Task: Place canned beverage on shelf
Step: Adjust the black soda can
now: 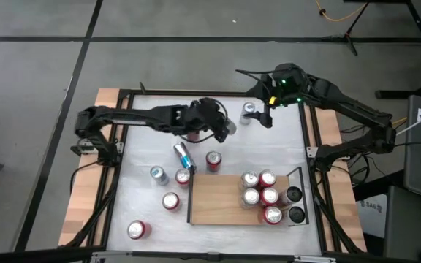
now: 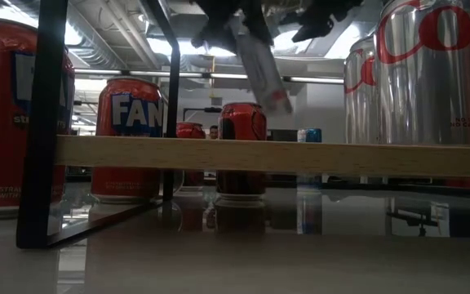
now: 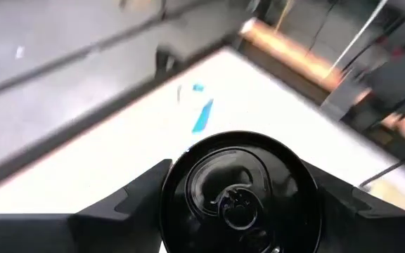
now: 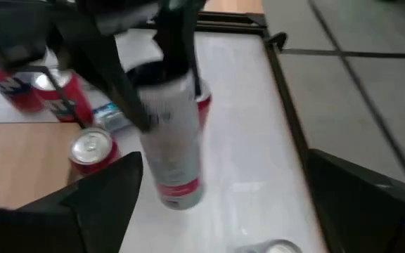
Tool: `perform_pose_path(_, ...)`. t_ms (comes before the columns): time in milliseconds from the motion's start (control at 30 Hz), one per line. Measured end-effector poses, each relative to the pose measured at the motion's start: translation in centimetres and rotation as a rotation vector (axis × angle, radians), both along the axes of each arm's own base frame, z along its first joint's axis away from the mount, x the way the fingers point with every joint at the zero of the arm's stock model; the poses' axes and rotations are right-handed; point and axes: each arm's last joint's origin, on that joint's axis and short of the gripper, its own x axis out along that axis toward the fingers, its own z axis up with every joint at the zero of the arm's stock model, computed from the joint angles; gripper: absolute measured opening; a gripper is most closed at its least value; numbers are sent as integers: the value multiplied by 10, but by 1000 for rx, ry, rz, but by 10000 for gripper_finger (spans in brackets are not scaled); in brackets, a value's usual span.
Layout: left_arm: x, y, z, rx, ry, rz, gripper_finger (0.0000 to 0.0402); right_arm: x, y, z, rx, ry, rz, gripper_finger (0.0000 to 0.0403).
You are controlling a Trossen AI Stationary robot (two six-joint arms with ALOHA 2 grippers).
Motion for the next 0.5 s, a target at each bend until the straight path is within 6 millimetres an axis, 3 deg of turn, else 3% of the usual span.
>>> perform_pose_path(233, 20, 24, -30, -145, 109, 97, 236, -4, -1, 2, -75, 20, -68, 386)
perform_pose_path(333, 26, 29, -48, -198, 144, 117, 236, -3, -2, 1, -74, 23, -69, 386)
perform_pose_path(500, 28, 33, -59, -248, 174, 150, 236, -3, -2, 1, -73, 25, -68, 386)
